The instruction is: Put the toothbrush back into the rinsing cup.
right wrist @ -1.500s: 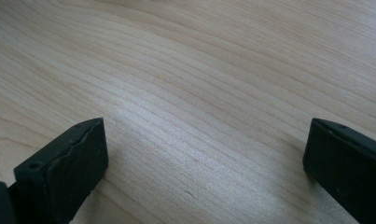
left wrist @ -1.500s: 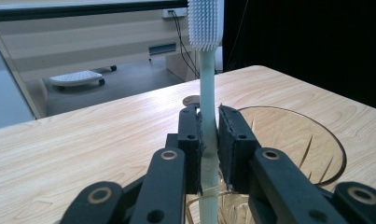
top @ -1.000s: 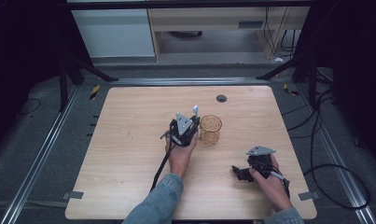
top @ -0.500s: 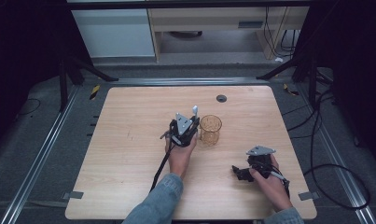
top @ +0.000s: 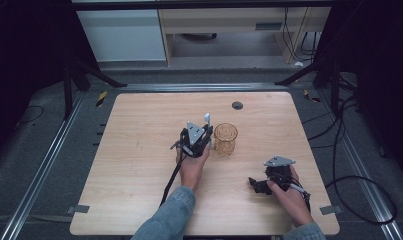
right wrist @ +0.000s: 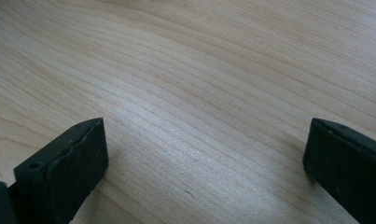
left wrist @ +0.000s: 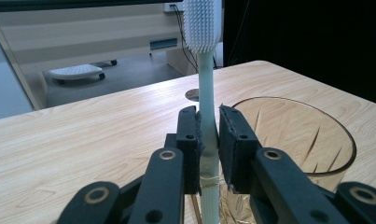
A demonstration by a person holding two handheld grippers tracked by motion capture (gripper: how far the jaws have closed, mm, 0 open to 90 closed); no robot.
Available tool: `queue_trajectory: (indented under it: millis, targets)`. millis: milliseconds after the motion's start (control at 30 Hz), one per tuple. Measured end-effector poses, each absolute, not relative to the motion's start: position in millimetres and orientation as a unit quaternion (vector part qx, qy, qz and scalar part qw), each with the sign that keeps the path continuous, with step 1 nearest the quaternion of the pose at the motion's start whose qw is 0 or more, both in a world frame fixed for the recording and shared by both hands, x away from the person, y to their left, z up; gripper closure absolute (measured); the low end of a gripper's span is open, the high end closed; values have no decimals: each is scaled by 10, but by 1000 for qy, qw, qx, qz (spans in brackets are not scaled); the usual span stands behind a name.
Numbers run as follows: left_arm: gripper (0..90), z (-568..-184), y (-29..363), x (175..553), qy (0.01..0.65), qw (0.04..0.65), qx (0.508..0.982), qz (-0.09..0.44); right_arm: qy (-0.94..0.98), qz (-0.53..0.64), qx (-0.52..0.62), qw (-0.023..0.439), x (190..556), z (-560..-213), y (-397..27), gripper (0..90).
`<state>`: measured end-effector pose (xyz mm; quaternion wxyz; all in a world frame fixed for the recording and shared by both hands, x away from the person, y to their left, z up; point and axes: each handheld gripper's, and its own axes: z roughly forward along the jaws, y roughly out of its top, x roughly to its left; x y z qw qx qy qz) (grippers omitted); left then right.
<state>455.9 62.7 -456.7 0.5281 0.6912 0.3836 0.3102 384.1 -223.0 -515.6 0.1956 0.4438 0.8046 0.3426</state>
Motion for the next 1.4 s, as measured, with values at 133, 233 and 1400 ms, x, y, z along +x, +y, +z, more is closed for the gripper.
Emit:
queue_trajectory:
  millis: [133,233,1400]
  targets:
    - [766,-4576,635,4558,385,527,692,309,805,343,444,196,3841,-5156,-2230,3]
    - [749,-4588,648,4552,387,527,691,308,805,343,444,196,3841,-5155,-2230,4]
    - [265,-4483,955,4449,375,486,742,270,804,342,445,194,3839,-5153,-2228,4]
